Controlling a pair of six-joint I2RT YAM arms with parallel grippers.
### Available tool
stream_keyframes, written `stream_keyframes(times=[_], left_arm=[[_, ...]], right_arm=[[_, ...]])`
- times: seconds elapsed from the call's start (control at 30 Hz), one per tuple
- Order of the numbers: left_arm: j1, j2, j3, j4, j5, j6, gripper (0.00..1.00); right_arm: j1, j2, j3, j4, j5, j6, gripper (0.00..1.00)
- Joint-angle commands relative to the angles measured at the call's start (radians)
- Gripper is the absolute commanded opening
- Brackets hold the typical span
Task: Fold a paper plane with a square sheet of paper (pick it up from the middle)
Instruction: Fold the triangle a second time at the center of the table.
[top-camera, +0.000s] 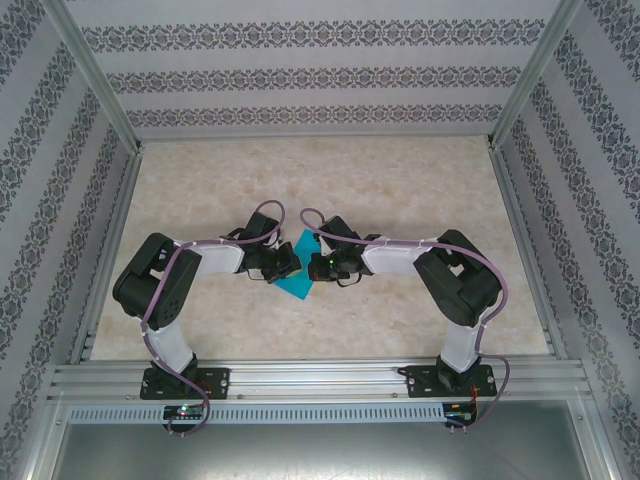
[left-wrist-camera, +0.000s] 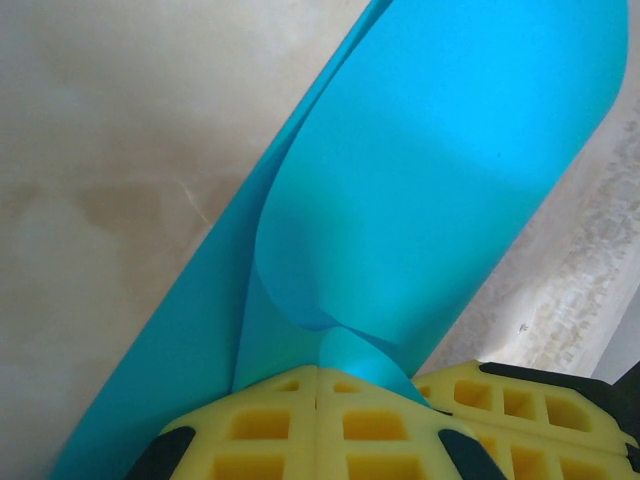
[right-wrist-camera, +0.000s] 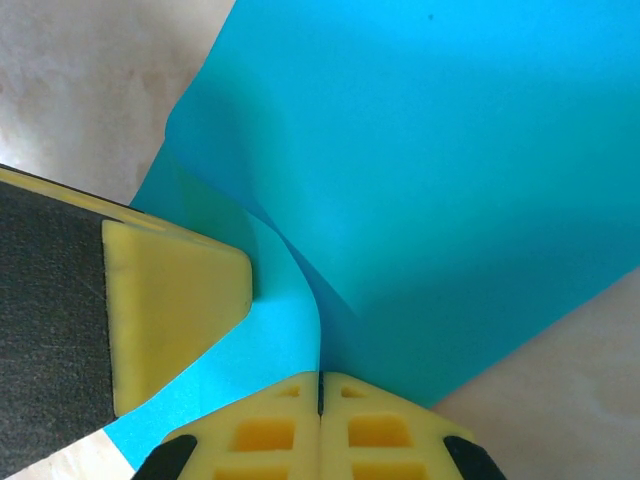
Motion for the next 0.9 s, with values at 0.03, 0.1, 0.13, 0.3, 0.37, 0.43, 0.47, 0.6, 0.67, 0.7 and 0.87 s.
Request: stream_keyframes(times=[0.03,0.1,0.13,0.3,0.37,0.43,0.47,0.6,0.67,0.7,0.87], left_arm=[[0.01,0.032,-0.038,-0.061,-0.06,0.021,0.0],[0.009,0.033,-0.052,-0.05,-0.061,0.02,0.0],[0.009,0.033,-0.058,-0.049,-0.061,0.02,0.0],[0.009,0.031,-0.055,-0.05,-0.06,0.026,0.0],[0.008,0.03,-0.051,-0.055,-0.062,0.029,0.0],[0.009,0.032,-0.051,-0.055,-0.061,0.029,0.0],[0.008,0.031,-0.051,-0.054,-0.061,0.029,0.0],[0.009,0.031,-0.049,-0.054,-0.061,0.03,0.0],[0.009,0.031,-0.047,-0.055,-0.059,0.032,0.0],[0.009,0.03,-0.045,-0.056,-0.059,0.032,0.0],[0.009,0.031,-0.048,-0.053,-0.057,0.032,0.0]], right_arm=[[0.001,0.029,0.008,-0.026,0.02,0.001,0.05],[0.0,0.008,0.006,-0.028,0.027,0.007,0.09],[0.0,-0.009,0.005,-0.029,0.03,0.012,0.1],[-0.011,-0.129,-0.01,-0.054,0.062,0.023,0.25],[-0.013,-0.173,-0.029,-0.052,0.083,0.043,0.28],[-0.012,-0.207,-0.062,-0.017,0.079,0.073,0.29],[-0.009,-0.216,-0.073,0.011,0.06,0.084,0.29],[0.025,-0.179,-0.073,0.091,-0.055,0.12,0.16],[0.053,-0.145,-0.062,0.121,-0.081,0.137,0.1],[0.067,-0.126,-0.058,0.134,-0.094,0.147,0.06],[0.105,-0.054,-0.053,0.19,-0.106,0.199,0.02]])
